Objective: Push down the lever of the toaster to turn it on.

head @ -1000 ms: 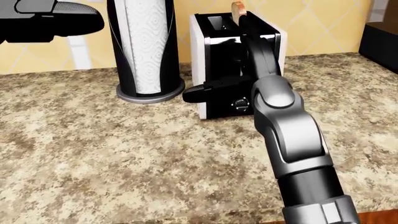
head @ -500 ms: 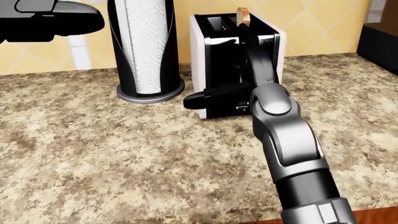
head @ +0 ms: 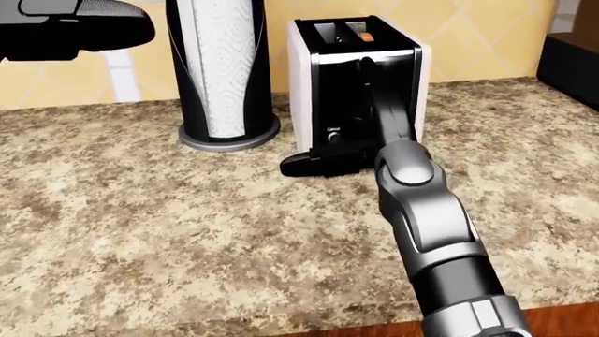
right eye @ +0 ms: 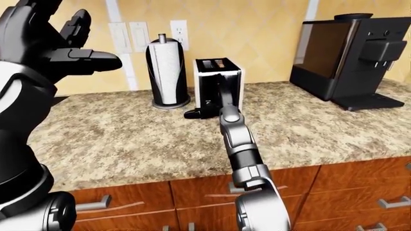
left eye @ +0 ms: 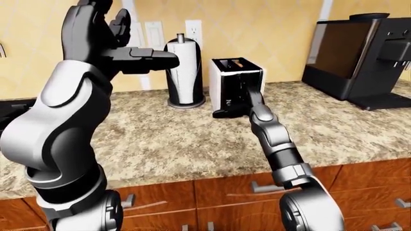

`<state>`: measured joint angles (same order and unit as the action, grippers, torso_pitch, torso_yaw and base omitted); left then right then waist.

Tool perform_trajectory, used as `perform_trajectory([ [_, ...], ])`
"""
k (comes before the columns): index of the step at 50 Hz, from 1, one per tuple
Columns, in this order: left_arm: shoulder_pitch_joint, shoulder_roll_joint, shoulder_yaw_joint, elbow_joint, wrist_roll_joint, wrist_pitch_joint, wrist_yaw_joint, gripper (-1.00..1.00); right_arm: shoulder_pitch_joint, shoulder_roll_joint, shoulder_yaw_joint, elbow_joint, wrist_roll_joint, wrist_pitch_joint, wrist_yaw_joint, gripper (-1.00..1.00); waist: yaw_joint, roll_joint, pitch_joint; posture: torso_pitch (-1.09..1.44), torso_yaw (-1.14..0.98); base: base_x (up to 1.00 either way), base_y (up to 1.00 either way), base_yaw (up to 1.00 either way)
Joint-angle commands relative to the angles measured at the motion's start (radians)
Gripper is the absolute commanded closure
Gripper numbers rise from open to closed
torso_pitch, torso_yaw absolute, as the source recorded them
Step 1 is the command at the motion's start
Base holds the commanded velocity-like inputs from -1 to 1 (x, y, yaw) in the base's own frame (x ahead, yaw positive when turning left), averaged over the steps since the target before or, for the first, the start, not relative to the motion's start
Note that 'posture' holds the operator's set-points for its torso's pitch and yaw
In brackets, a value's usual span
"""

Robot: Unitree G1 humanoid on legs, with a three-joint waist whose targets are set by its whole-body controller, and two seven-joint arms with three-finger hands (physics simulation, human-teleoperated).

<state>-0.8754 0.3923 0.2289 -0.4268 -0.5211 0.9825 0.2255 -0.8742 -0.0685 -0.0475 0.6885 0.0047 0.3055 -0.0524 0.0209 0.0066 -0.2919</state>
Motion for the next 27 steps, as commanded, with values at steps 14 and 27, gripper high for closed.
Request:
perform_trajectory([
  [14, -0.033, 0.011, 0.008, -0.007, 0.0, -0.028, 0.003, -1.0, -0.055, -0.016, -0.014, 0.12, 0.009, -0.065, -0.012, -1.0, 0.0, 0.004, 0.0, -0.43, 0.0, 0.0, 0.0, 0.0],
  [27, -0.031, 0.012, 0.007, -0.007, -0.001, -0.033, 0.006, -1.0, -0.077, -0.023, -0.019, 0.181, 0.013, -0.091, -0.016, -1.0, 0.001, 0.002, 0.001, -0.43, 0.0, 0.0, 0.0, 0.0],
])
